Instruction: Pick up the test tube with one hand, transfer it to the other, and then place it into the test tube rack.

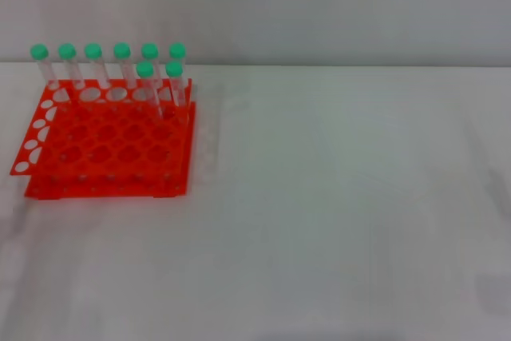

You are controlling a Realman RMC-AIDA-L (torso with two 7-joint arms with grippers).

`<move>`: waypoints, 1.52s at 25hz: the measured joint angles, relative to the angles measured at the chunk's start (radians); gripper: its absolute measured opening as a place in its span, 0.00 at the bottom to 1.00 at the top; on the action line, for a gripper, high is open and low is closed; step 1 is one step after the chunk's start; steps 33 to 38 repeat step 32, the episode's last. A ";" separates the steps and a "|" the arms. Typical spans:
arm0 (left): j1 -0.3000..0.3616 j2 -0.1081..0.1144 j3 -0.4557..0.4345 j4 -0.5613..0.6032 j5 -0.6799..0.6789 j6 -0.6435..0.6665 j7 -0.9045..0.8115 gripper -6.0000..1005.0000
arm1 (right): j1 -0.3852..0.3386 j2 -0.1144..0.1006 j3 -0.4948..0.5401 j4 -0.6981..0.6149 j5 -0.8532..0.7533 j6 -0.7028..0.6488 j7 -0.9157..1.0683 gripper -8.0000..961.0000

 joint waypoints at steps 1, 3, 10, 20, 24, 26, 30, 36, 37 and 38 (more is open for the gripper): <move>0.005 -0.001 0.000 0.028 -0.007 -0.022 -0.012 0.76 | 0.005 0.000 0.000 0.007 0.001 -0.005 0.000 0.87; 0.015 -0.001 0.000 0.066 -0.010 -0.038 -0.041 0.76 | 0.009 0.000 0.000 0.011 0.002 -0.009 0.000 0.87; 0.040 -0.002 0.002 0.082 -0.008 -0.045 -0.091 0.75 | 0.014 0.000 0.000 0.015 0.007 -0.012 0.003 0.87; 0.034 0.000 0.053 0.083 -0.005 -0.037 -0.079 0.77 | 0.015 0.002 0.000 0.028 0.007 -0.010 0.005 0.87; 0.030 0.001 0.061 0.082 0.000 -0.034 -0.069 0.79 | 0.011 0.002 0.000 0.032 0.007 -0.007 0.006 0.87; 0.029 0.001 0.067 0.077 0.002 -0.037 -0.068 0.80 | 0.010 0.003 0.000 0.037 0.007 -0.005 0.007 0.87; 0.031 -0.001 0.068 0.072 0.002 -0.042 -0.075 0.82 | 0.006 0.003 0.000 0.040 0.004 -0.001 0.008 0.87; 0.030 -0.001 0.070 0.072 0.008 -0.042 -0.076 0.82 | 0.003 0.002 -0.001 0.040 0.002 -0.001 0.008 0.87; 0.030 -0.001 0.070 0.072 0.008 -0.042 -0.076 0.82 | 0.003 0.002 -0.001 0.040 0.002 -0.001 0.008 0.87; 0.030 -0.001 0.070 0.072 0.008 -0.042 -0.076 0.82 | 0.003 0.002 -0.001 0.040 0.002 -0.001 0.008 0.87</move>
